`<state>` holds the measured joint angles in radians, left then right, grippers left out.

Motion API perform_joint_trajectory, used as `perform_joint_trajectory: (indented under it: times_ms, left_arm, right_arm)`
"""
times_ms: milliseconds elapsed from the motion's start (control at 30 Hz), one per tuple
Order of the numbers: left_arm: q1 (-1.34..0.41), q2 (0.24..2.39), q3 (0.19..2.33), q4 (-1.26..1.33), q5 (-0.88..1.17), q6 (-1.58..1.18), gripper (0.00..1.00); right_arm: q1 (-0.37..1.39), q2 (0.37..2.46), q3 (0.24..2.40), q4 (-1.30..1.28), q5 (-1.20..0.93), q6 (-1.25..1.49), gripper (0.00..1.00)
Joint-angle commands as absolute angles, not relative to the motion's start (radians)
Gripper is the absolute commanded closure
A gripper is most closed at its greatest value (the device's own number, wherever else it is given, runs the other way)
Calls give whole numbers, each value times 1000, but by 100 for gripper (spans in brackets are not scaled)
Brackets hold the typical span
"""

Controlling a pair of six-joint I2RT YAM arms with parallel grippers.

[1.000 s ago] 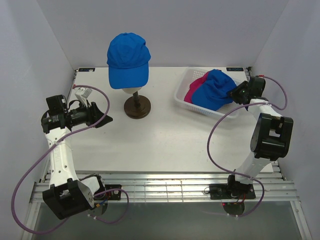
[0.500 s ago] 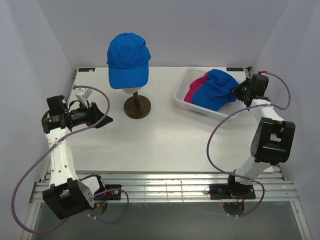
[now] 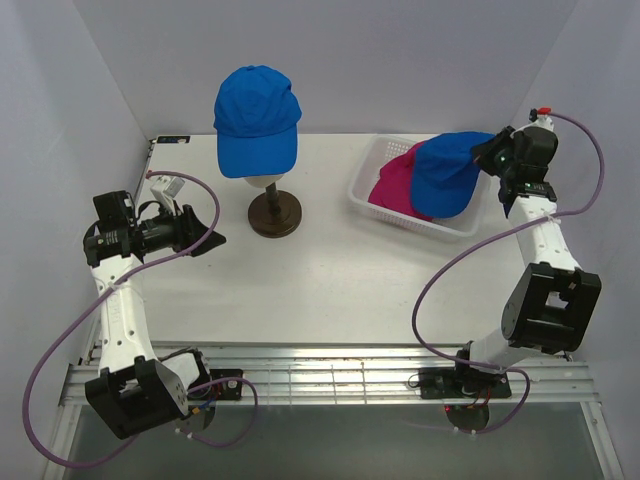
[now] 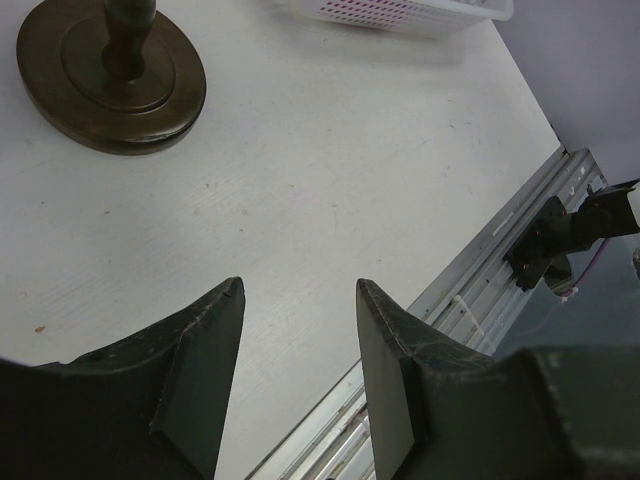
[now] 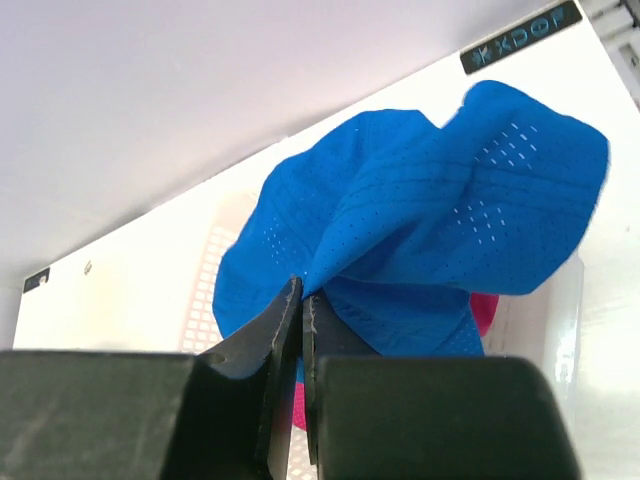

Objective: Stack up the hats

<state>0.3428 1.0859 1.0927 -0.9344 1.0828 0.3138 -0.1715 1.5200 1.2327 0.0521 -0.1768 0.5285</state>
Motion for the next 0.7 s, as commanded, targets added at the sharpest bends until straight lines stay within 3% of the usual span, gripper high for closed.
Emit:
perform_joint_trajectory:
  times_ms: [0, 333, 667]
  left_arm:
    - [341, 1075, 1098, -928, 1117, 330, 41]
    - [341, 1077, 1146, -954, 1112, 319, 42]
    - [339, 1089, 1550, -1184, 1147, 379, 43]
  right_arm:
    - [-167, 1503, 1301, 58, -193, 469, 92]
    - [-109, 1431, 1433, 22, -209, 411, 92]
    - [49, 1270, 1595, 2, -187, 374, 92]
